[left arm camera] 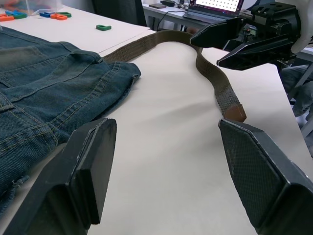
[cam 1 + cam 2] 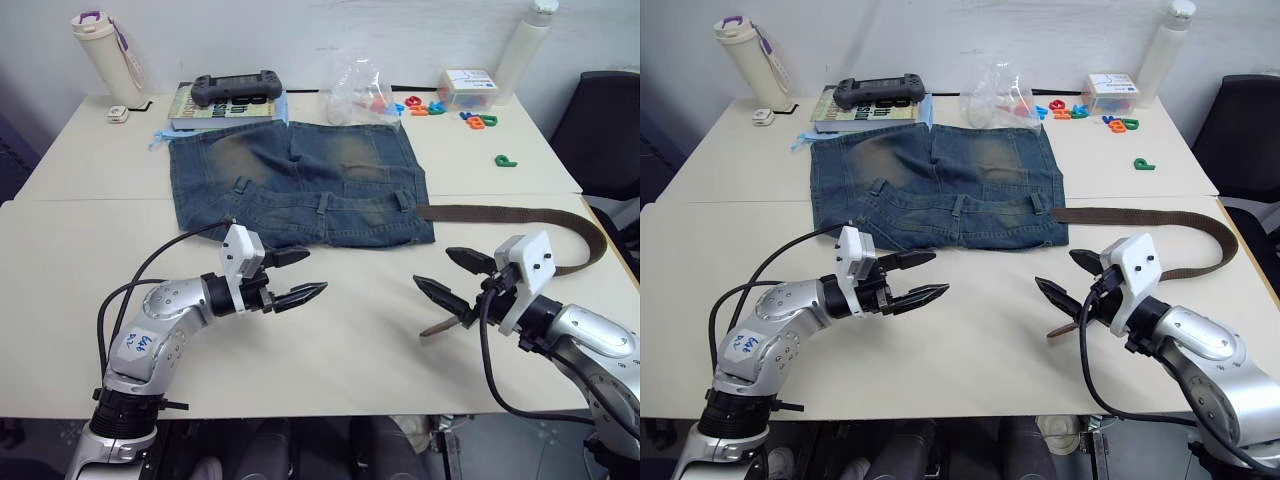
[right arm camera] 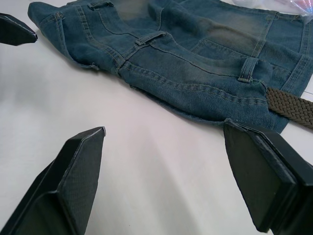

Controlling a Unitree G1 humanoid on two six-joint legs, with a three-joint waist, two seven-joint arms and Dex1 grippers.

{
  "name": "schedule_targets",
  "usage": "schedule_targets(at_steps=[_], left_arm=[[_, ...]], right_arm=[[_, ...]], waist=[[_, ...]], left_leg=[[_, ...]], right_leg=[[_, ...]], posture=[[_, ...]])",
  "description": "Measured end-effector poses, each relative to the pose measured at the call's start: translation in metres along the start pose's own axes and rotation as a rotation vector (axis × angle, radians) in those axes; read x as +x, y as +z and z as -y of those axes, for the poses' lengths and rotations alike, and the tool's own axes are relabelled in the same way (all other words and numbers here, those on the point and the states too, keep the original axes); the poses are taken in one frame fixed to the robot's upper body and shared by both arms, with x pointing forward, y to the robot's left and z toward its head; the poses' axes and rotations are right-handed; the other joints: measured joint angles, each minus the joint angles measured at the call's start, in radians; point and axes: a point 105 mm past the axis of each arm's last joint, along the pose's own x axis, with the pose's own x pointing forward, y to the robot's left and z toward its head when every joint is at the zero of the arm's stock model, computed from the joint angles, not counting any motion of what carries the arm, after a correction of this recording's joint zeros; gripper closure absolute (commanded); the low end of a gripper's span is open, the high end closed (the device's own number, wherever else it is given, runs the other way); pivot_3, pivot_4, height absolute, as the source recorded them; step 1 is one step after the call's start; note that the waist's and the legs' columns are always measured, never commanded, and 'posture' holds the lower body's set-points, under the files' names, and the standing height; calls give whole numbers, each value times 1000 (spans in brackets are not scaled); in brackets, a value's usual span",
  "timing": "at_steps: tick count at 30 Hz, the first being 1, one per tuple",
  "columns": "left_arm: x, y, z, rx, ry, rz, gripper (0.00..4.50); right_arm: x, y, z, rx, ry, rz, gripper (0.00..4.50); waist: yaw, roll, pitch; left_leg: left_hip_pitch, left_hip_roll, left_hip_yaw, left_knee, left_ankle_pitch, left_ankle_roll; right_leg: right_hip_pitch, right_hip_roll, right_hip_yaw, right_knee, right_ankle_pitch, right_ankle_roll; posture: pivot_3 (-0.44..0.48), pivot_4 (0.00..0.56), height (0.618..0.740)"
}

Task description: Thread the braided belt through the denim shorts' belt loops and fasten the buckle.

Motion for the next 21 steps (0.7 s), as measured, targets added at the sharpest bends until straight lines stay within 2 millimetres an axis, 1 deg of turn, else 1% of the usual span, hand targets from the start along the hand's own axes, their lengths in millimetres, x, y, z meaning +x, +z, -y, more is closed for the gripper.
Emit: schedule_targets(at_steps=[9, 14, 18, 21], left_arm=[[1, 0, 1, -1, -3, 2, 828], [1, -1, 2, -2, -18, -1, 828], [6, -4, 9, -8, -55, -12, 828], [11, -6, 14, -10, -83, -15, 828]], right_arm=[[-1, -1, -1, -10, 18, -13, 393], [-5, -1, 2, -14, 7, -20, 393], [-17, -2, 10, -7, -24, -29, 393], [-30, -8, 8, -10, 6, -83, 393]], waist=[[0, 0, 0], [1, 0, 0], [3, 0, 0], [10, 0, 0]], left_leg=[[0, 0, 0, 0, 0, 0], [0, 0, 0, 0, 0, 0], [0, 0, 0, 0, 0, 0], [0, 0, 0, 0, 0, 1]], right_leg=[[0, 0, 0, 0, 0, 0], [0, 0, 0, 0, 0, 0], [1, 0, 0, -1, 0, 0], [1, 0, 0, -1, 0, 0]], posture=[[0, 150, 667], [0, 150, 667], [0, 150, 667], [0, 150, 667]])
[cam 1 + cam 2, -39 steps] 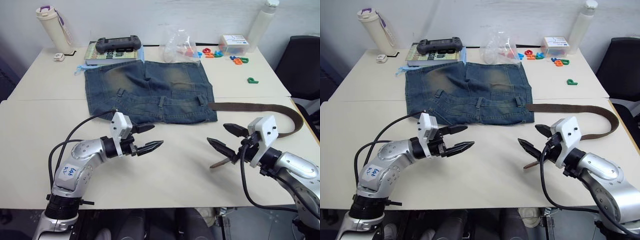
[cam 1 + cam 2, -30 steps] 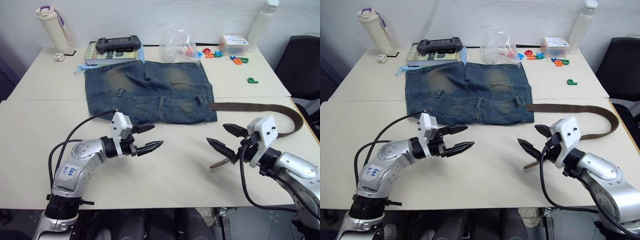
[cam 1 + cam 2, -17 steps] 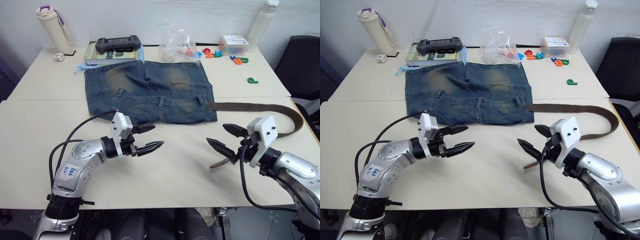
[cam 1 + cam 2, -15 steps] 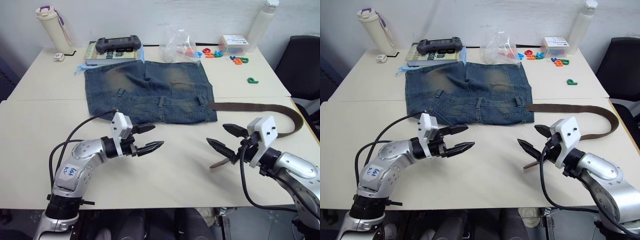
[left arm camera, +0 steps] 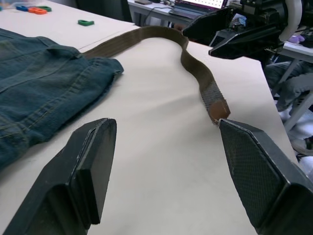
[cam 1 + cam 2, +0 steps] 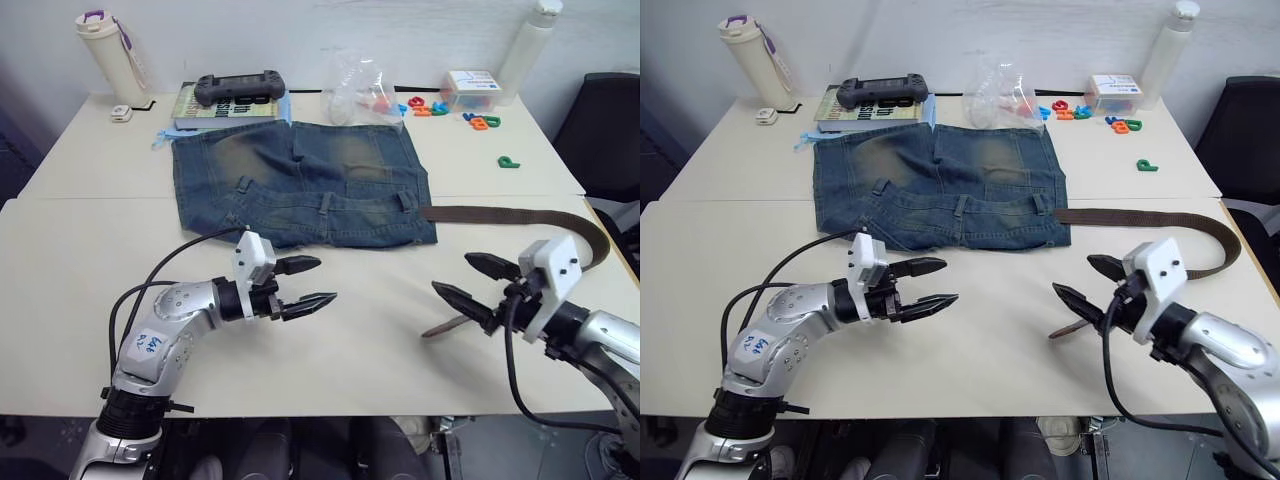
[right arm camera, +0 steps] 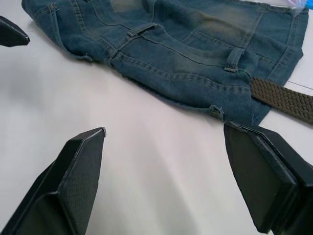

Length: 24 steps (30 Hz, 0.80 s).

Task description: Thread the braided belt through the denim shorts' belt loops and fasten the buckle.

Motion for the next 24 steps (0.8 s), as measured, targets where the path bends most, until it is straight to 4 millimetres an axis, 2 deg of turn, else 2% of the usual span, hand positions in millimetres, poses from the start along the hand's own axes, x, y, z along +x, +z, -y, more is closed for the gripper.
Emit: schedule_targets(at_steps=[2, 5, 7, 9, 14, 18, 23, 24], left_arm=[[1, 0, 1, -1, -5, 4, 828], [3, 4, 0, 8, -13, 12, 828], [5, 7, 1, 18, -27, 17, 828], [5, 7, 1, 17, -37, 15, 828], [4, 4, 0, 3, -33, 8, 828], [3, 3, 2, -6, -30, 3, 828], [0, -2, 3, -26, -15, -5, 828], [1, -2, 3, -24, -15, -5, 828]], right_arm=[[-8, -6, -3, -43, 57, -85, 393], [-16, -4, -5, -187, 172, -232, 393], [-17, -6, -9, -292, 259, -327, 393], [-14, -12, -10, -368, 334, -400, 393], [-6, -26, 13, -508, 359, -520, 393], [-5, -44, 32, -539, 339, -605, 393], [-5, -56, 44, -574, 333, -659, 393], [-4, -56, 44, -580, 334, -657, 613]], waist=[[-1, 0, 0], [-3, 1, 1], [-2, 1, 1], [-3, 1, 1], [5, 0, 1], [12, 1, 1], [13, 1, 1], [13, 1, 1]], left_leg=[[0, 0, 0, 0, 0, 1], [7, 1, 0, 0, -1, 2], [15, 1, -1, -3, -1, 3], [16, 2, -1, -4, -1, 3], [15, 1, -1, -4, -2, 4], [14, 1, 0, -4, -1, 1], [13, 1, 0, -4, -1, 0], [13, 1, 0, -4, -1, 0]], right_leg=[[1, 0, 0, 0, 0, 0], [8, 1, -1, -3, 1, 1], [16, 1, -2, -7, 0, 0], [17, 0, -2, -9, 0, 0], [17, 0, -2, -12, 1, 1], [17, 0, -2, -14, 1, 2], [17, 0, -1, -16, 1, 2], [17, 0, -2, -16, 1, 2]], posture=[[0, 150, 667], [0, 150, 667], [0, 150, 667], [0, 150, 667], [0, 150, 667], [0, 150, 667], [0, 150, 667], [0, 150, 667]])
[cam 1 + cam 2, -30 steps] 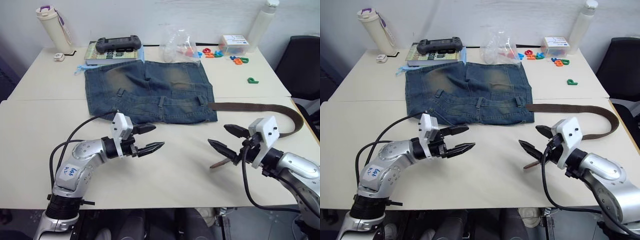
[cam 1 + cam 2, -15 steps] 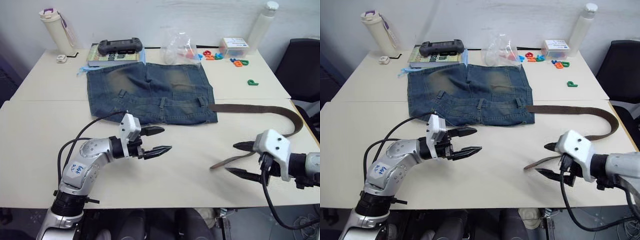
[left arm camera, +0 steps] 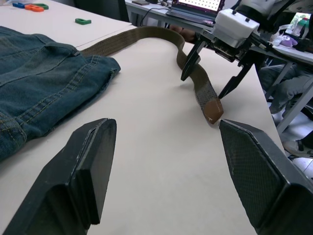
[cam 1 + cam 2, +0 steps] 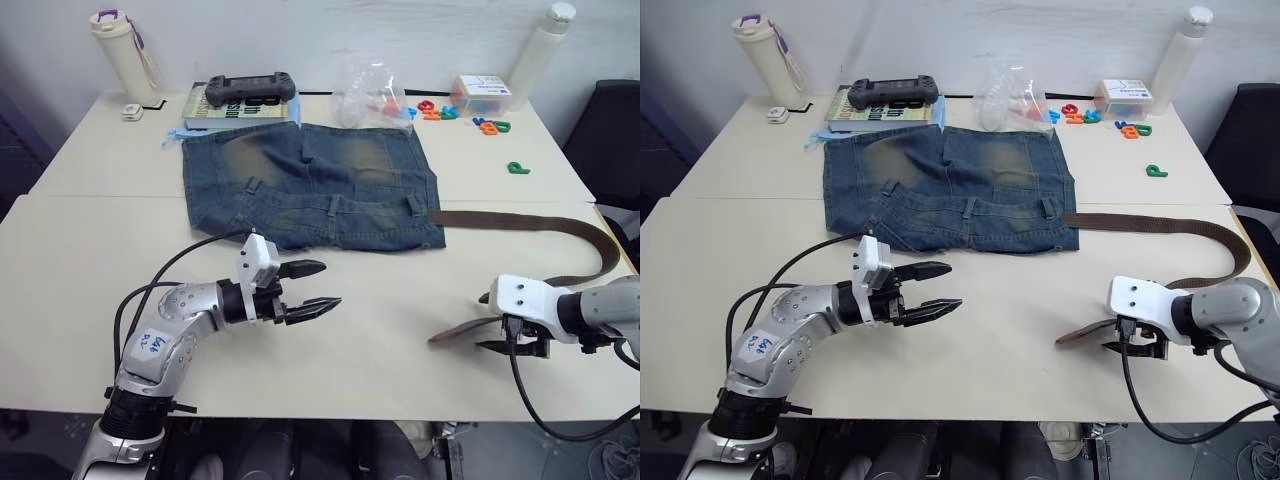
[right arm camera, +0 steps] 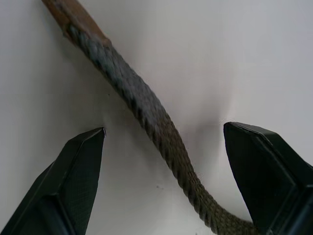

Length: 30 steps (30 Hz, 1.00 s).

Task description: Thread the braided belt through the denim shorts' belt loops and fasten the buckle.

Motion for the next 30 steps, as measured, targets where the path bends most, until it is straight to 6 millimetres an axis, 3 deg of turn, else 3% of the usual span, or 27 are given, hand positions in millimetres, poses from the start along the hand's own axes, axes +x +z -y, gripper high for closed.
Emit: schedule_targets(at_steps=[3, 9, 10, 15, 21, 25, 30], left_arm=[[0, 1, 0, 1, 5, 1, 828], [1, 4, 3, 13, -2, 5, 828], [1, 4, 3, 13, -3, 5, 828], [1, 4, 3, 14, -4, 5, 828], [5, 6, 6, 30, -52, 5, 828], [12, 4, 9, 52, -108, -9, 828], [16, 7, 10, 62, -153, -11, 828]], right_arm=[[3, -1, 1, -5, -1, 8, 1449], [7, 1, 1, 0, 1, 25, 4264], [7, 1, 1, -3, -1, 25, 4454], [10, 10, -2, 3, 14, 69, 4454], [11, 61, -22, -22, 109, 258, 4454], [6, 88, -22, -36, 106, 332, 4454], [6, 101, -21, -48, 107, 338, 4454]], waist=[[-1, 0, 0], [-2, 0, 0], [-2, 0, 0], [-2, 0, 0], [0, 1, 1], [0, 1, 1], [0, 1, 1]], left_leg=[[2, 0, 0, 0, -1, 3], [2, 0, 0, 0, -2, 3], [2, 0, 0, 0, -1, 3], [2, 0, 0, 0, -2, 2], [1, 0, 0, 0, -2, 3], [1, 0, 0, 0, -2, 2], [0, 0, -1, -2, -2, 1]], right_leg=[[2, 0, 0, 0, 1, 0], [2, 0, 0, 0, 1, 0], [2, 0, 0, 0, 1, 0], [2, 0, 0, 0, 1, 0], [1, 0, 0, 0, 1, 0], [1, 0, 0, -2, 1, 1], [1, 0, 0, -5, 2, 1]], posture=[[0, 150, 667], [0, 150, 667], [0, 150, 667], [0, 150, 667], [0, 150, 667], [0, 150, 667], [0, 150, 667]])
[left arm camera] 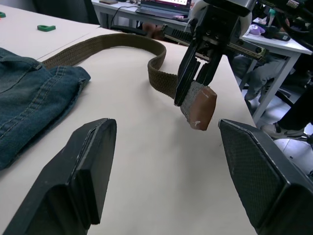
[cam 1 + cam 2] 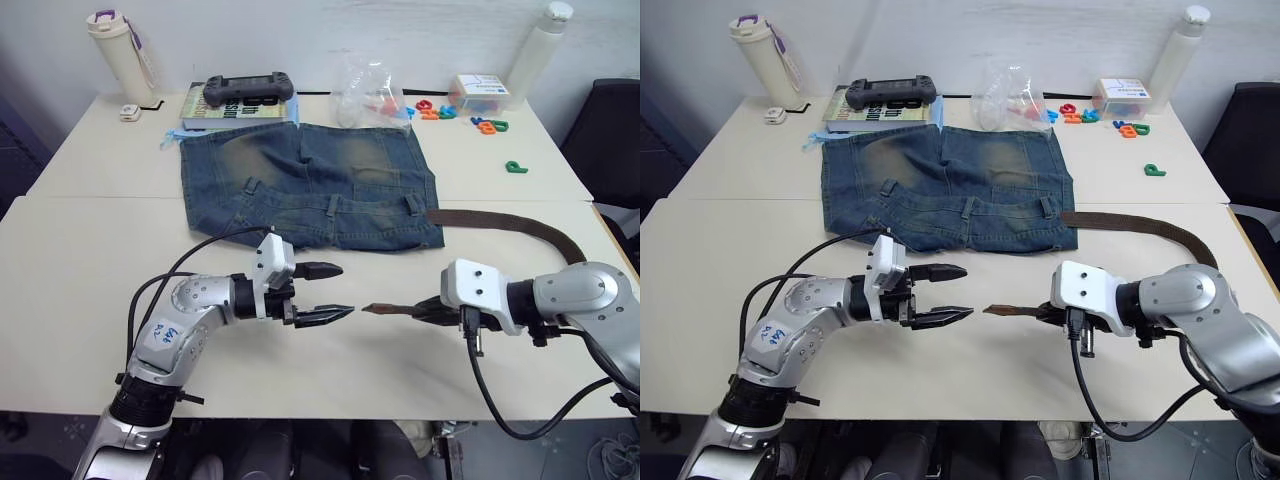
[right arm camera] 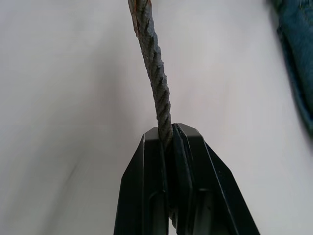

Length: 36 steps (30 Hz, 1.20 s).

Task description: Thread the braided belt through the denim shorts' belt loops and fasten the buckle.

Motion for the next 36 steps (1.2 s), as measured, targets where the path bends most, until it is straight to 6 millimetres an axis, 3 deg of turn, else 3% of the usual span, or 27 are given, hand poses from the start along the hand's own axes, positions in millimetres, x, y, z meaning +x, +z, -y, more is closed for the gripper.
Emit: schedule_targets(at_steps=[14, 17, 18, 21, 24, 35, 36], left_arm=[[10, -3, 7, 22, -59, -17, 828], [11, -8, 4, 9, -54, -29, 1486], [11, -8, 4, 4, -53, -28, 2058], [12, -8, 5, 3, -62, -27, 3037], [12, -8, 6, 2, -67, -25, 4364], [13, -6, 3, 9, -61, -16, 4448], [13, -5, 2, 6, -54, -9, 4500]], right_arm=[[13, 9, 1, 10, 11, 14, 4454], [13, 11, 1, 9, 5, 16, 4500], [14, 12, 1, 8, 5, 20, 4500], [14, 14, 0, -1, 3, 24, 4500], [14, 14, 0, 1, 2, 22, 4500], [14, 17, 6, 4, -41, 26, 4500], [15, 18, 7, 17, -54, 35, 3658]], waist=[[0, 0, 0], [-1, 0, 0], [-1, 0, 0], [-1, 0, 0], [-1, 0, 0], [-1, 0, 0], [-1, 0, 0]], left_leg=[[0, 0, 0, -7, 2, -3], [0, 0, 0, -7, 2, -3], [0, 0, 0, -7, 2, -3], [0, 0, 0, -8, 2, -3], [0, 0, 0, -8, 2, -3], [0, 0, 0, -9, 2, -3], [0, 0, 0, -9, 2, -3]], right_leg=[[-1, 0, 0, -4, 0, 0], [-1, 0, 0, -4, 0, 0], [-1, 0, 0, -4, 0, 0], [-1, 0, 0, -4, 0, 0], [-1, 0, 0, -4, 0, 0], [-1, 0, 0, -4, 0, 0], [-1, 0, 0, -5, 0, 0]], posture=[[0, 150, 667], [0, 150, 667], [0, 150, 667], [0, 150, 667], [0, 150, 667], [0, 150, 667], [0, 150, 667]])
